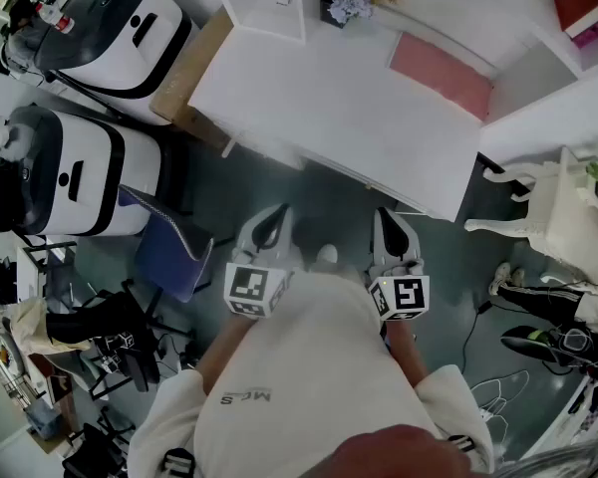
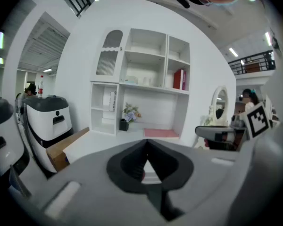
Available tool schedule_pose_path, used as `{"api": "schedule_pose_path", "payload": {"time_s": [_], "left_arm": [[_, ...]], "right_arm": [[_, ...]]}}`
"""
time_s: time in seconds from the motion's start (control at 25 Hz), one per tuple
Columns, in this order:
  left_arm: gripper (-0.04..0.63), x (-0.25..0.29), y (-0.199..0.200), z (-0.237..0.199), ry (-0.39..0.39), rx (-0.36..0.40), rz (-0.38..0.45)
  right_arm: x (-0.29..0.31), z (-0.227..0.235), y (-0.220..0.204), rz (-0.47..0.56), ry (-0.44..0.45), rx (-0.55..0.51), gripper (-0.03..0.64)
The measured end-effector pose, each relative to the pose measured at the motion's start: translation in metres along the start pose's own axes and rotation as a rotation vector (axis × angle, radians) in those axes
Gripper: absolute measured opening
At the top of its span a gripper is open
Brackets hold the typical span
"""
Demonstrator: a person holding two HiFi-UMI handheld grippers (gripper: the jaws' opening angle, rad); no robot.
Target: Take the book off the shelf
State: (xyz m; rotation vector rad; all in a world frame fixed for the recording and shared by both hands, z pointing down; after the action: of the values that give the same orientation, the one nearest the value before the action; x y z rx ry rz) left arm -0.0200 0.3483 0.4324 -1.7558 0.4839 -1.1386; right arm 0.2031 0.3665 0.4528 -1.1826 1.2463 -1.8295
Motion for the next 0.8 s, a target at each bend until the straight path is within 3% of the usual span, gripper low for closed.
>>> {"api": "schedule_pose_path", "payload": {"time_s": [0.2, 0.4, 0.8], "left_arm": [[0.000, -0.028, -0.012, 0.007, -0.011, 0.002, -0.039], [0.000, -0.048, -0.013, 0.008, -0.009, -0.005, -0.022], [0.000, -0.049, -0.022, 0.011, 0.023, -0.037, 0.011]], "right_arm": [[-0.007, -0.037, 0.008, -0.008, 0.045, -0.006, -0.006], [-0.005, -0.060, 0.019, 0.007, 0.091, -0.065, -0.007], [-0.014, -0.052, 0.015, 0.032, 0.107, -0.054, -0.008]]}}
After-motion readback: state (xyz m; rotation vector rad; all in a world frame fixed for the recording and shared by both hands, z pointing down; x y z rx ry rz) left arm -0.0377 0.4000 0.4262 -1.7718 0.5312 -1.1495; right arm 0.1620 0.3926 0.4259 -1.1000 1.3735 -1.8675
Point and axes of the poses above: the fingertips, and each gripper's own axes: x forward along the fingers, z to its right, y out of its top, the point moved 7 cm from there along -x, backward along the fingers, and after that the axes turned 10 degrees about -z, right-handed, at the moved point
